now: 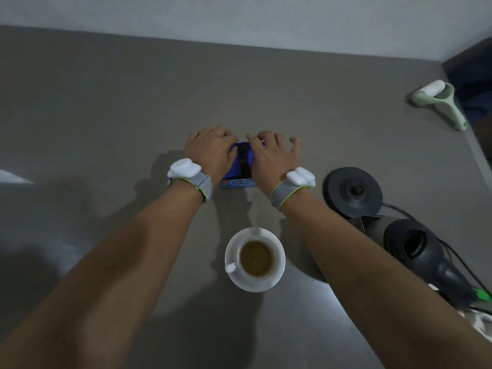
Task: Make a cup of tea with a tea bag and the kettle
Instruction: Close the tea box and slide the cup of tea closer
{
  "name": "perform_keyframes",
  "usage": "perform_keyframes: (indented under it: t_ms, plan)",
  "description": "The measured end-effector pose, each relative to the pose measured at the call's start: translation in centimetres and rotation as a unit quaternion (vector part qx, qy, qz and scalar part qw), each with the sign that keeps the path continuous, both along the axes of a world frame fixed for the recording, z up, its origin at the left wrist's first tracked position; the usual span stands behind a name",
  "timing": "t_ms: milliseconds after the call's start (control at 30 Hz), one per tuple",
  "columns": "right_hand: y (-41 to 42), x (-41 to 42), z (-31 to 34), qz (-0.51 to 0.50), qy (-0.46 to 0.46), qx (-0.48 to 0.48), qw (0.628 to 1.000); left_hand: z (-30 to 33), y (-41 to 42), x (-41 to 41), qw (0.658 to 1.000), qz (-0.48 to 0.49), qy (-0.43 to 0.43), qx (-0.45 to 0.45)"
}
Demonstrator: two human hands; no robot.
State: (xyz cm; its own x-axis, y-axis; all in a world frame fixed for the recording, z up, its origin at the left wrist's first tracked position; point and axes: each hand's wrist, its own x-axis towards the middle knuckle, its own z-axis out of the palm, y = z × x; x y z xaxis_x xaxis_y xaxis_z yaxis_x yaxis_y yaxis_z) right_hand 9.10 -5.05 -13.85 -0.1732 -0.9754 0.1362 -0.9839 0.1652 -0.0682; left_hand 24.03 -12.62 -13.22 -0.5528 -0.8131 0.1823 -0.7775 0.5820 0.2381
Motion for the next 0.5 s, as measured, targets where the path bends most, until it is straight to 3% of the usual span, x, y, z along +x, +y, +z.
perform_keyframes:
  t_ms: [233, 500]
  plan:
    - [2.4, 0.4, -1.3, 0.011, -0.01, 0.05, 0.999, -2.3, 2.6, 0.6, 1.0, 0.0, -0.015, 0.022]
    - [4.3, 0.9, -3.3, 0.011, -0.064, 0.182, 0.981, -5.2, 4.2, 1.3, 0.993, -0.032, -0.055, 0.097]
